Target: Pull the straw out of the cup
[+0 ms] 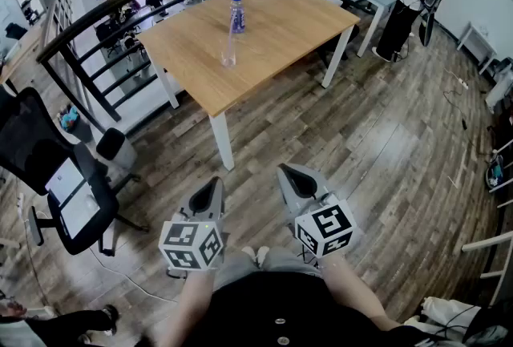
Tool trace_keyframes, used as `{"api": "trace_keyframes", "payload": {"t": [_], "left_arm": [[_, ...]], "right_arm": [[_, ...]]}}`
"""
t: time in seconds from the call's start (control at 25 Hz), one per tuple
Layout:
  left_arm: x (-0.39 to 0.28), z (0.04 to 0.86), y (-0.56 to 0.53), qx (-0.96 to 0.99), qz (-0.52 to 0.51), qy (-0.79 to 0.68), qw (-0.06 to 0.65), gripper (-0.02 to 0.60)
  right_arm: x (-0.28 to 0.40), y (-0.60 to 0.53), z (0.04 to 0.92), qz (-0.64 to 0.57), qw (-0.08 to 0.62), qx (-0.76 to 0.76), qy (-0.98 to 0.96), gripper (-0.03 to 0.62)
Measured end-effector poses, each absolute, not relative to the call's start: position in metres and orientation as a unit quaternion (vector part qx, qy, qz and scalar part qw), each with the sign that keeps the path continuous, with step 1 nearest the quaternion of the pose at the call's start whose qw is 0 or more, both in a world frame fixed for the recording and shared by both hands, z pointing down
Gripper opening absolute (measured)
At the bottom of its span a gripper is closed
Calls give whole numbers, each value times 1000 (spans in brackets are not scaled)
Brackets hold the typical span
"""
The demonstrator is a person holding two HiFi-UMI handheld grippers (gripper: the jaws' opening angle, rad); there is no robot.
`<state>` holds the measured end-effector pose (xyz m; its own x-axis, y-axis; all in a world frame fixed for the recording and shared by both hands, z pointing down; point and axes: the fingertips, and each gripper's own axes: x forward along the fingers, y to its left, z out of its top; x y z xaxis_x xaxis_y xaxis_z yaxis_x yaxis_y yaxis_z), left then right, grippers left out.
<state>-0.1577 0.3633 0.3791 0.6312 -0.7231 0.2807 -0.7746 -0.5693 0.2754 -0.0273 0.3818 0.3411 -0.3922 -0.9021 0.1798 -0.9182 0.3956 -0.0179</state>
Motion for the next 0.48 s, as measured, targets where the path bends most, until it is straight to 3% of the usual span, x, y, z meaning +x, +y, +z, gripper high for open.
{"api": "trace_keyframes", "payload": {"t": [0.48], "left_arm": [[-123,381,367,895,67,-392,200,17]], "right_arm": [[-4,377,344,65,49,556,-827,-2]]}}
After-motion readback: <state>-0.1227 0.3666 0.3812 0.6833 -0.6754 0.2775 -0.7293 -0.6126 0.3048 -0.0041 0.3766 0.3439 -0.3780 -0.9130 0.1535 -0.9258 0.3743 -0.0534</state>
